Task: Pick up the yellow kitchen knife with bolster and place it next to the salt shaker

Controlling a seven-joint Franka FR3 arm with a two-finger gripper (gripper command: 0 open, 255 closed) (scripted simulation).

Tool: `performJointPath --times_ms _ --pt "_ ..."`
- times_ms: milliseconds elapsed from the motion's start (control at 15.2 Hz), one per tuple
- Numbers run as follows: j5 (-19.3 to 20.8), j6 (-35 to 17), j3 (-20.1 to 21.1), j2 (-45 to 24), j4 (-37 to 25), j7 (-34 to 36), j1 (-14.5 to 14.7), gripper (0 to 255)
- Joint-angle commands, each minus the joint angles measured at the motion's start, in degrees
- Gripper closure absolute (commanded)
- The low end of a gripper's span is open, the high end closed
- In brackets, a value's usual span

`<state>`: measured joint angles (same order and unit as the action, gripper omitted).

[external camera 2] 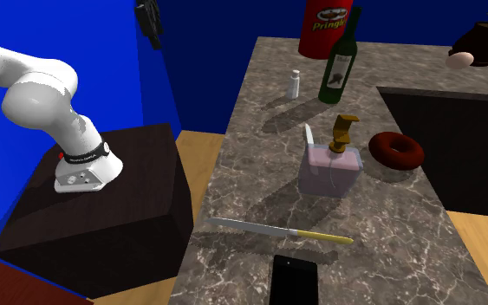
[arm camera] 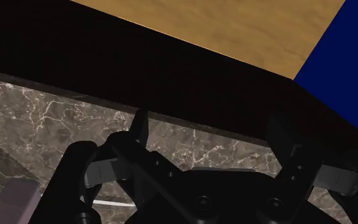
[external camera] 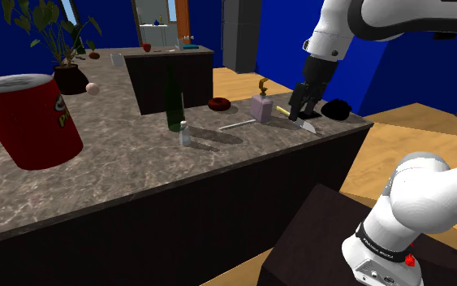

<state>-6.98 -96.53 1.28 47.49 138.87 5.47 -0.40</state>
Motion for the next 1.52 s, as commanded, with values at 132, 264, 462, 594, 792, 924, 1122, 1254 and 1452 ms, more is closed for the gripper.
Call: performJointPath --times_ms 132,264,462,594,792,924,1122,1254,1452 --pt "1.3 -1.6 -1.8 -2.5 -0.2 -1.6 -1.1 0" --pt "2.4 -3.3 -3.5 -5.2 -0.6 -3.2 -2.1 0" --pt "4.0 -5.7 -6.1 -9.6 -1.7 -5.5 -3.5 0" --pt "4.9 -7.2 -7.8 -12.7 -2.7 -7.0 -4.4 0" --pt "5.9 -9.3 -10.3 -17.6 -4.6 -9.2 -5.6 0" --pt "6.4 -10.6 -12.0 -21.0 -6.2 -10.6 -6.3 0" --pt "6.7 -12.4 -14.4 -26.3 -9.0 -12.9 -7.2 0" --pt "6.7 -13.4 -16.0 -30.0 -11.1 -14.4 -7.9 0" --pt "6.2 -14.6 -18.2 -35.6 -14.7 -16.8 -8.8 0"
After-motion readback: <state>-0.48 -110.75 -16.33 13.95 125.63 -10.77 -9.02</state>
